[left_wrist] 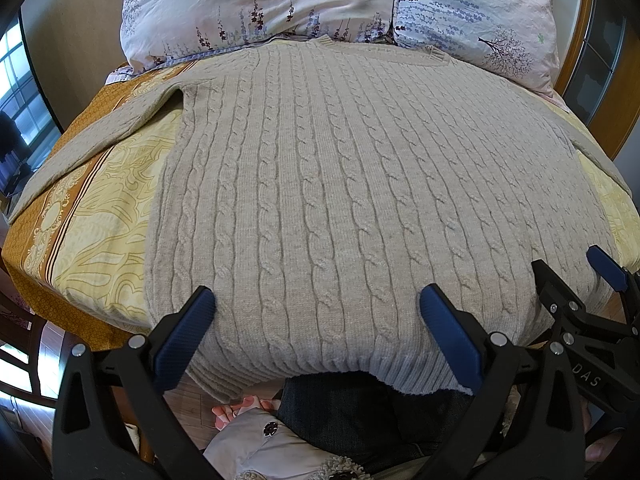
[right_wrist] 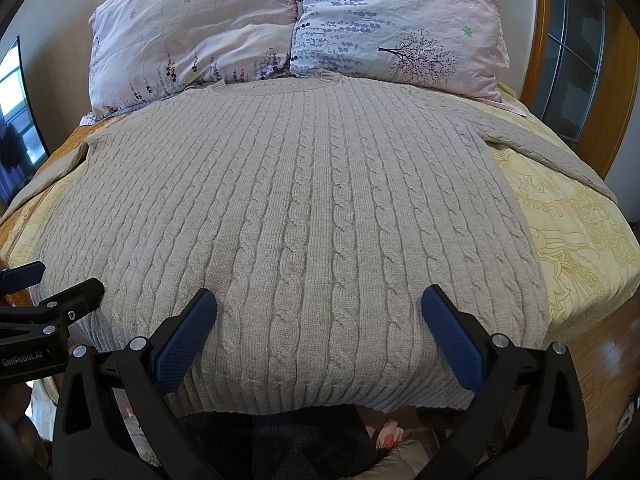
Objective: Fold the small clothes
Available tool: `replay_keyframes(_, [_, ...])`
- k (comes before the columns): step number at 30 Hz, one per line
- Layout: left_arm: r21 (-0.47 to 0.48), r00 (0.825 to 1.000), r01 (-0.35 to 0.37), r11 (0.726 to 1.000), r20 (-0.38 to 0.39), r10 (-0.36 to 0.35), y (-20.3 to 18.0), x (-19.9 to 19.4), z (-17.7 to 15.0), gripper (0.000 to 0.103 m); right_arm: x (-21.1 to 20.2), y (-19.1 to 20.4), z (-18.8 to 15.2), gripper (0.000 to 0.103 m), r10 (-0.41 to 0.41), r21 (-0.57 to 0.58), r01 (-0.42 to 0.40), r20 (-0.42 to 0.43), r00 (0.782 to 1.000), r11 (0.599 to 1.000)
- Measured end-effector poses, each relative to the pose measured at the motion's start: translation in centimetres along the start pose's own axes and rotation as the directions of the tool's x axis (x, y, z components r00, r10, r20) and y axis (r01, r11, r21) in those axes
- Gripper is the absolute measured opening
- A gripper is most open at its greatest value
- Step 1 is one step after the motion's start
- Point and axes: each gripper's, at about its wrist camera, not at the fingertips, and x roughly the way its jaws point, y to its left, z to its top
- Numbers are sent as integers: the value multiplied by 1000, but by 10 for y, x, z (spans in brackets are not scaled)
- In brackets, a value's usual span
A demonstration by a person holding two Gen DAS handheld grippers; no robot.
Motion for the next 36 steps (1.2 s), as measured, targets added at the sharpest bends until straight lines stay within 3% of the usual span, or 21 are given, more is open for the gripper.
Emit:
replay_keyframes(8, [9,1000,0,1000,-12,0,1,1,2,101,-6,-6,12,102,21,-29,-21,1,1000,999])
replay_keyframes(14, [23,1000,9,1000,3,-9,1,5,4,101,2,-30,20,102,117,-25,-116,42,992,993])
replay_keyframes(18, [27,999,7,1000,35,-8,3,10,15,101,0,-72,48,102,129,80,-135,79,989,988])
replay_keyframes(22, [26,998,17,1000,56,-18,8,17,35,101,-3,-132,79,87,96,253,-124,121,988,959])
replay_keyframes(25, [6,993,72,997,95,-72,16,20,51,101,6,-195,103,75,92,455,-137,119,989,880])
replay_keyframes(27, [-18,978,166,986,132,-162,23,20,62,101,16,-226,110,67,79,541,-119,97,992,833])
replay_keyframes(29, [-43,962,232,972,162,-222,30,20,72,101,30,-261,111,60,57,648,-78,53,997,757])
replay_keyframes(33, [-34,946,239,970,233,-225,33,17,90,101,53,-301,100,51,90,788,-55,0,996,613])
replay_keyframes(36, [7,941,228,974,256,-222,30,14,103,101,62,-314,97,50,105,826,-51,-10,994,561])
